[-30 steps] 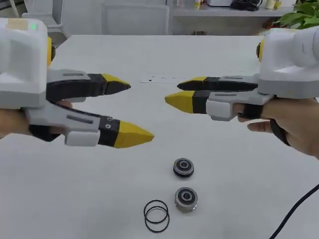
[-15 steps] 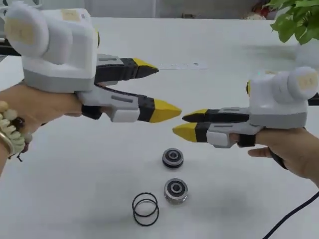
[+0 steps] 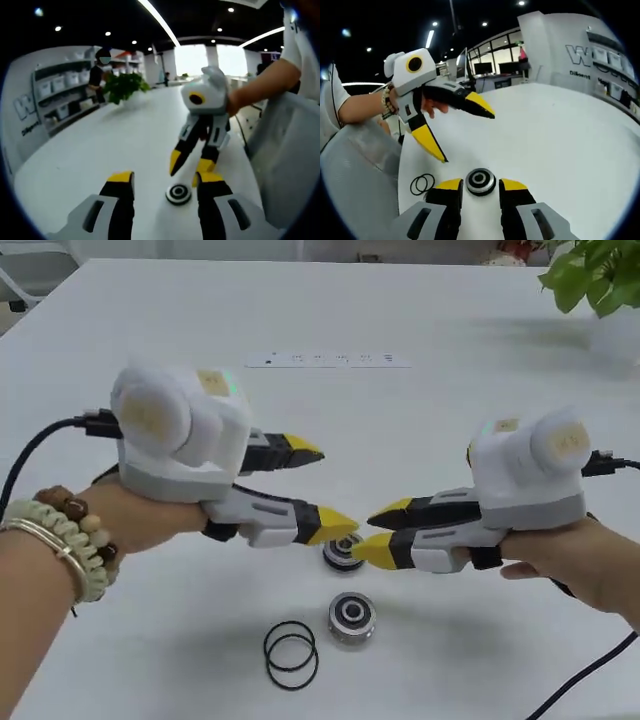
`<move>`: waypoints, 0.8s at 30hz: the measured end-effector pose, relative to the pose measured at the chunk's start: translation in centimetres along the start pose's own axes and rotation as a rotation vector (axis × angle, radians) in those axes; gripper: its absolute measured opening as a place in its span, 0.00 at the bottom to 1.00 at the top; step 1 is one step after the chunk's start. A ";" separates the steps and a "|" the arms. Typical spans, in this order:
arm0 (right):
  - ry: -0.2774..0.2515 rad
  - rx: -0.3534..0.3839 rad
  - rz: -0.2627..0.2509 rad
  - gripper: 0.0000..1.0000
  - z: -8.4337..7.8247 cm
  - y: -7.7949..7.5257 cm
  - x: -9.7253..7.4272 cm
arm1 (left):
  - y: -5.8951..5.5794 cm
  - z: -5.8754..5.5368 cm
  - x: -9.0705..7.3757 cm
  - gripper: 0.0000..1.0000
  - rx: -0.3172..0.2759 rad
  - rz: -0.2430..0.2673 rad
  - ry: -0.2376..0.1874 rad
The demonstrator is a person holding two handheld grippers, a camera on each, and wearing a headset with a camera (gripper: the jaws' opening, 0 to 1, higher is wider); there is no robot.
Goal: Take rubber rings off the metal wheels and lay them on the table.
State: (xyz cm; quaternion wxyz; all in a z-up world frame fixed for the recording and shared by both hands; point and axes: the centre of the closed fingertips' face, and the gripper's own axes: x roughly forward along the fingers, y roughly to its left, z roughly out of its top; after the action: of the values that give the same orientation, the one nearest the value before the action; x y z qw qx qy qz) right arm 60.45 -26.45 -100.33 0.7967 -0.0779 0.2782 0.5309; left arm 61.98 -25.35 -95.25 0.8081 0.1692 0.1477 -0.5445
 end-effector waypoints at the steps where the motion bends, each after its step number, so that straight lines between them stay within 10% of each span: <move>1: 0.007 0.001 -0.001 0.27 -0.3 0.0 0.1 | -0.3 -0.3 0.3 0.50 -0.003 -0.009 0.007; 24: 0.053 -0.040 0.003 0.26 -1.6 0.0 0.9 | -1.4 -4.3 3.1 0.19 -0.095 -0.001 0.079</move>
State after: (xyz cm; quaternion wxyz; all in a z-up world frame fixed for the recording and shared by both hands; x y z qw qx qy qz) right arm 60.10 -26.38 -102.12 0.7865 -0.1073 0.2886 0.5353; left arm 61.53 -26.58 -100.56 0.8085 0.1520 0.2051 -0.5302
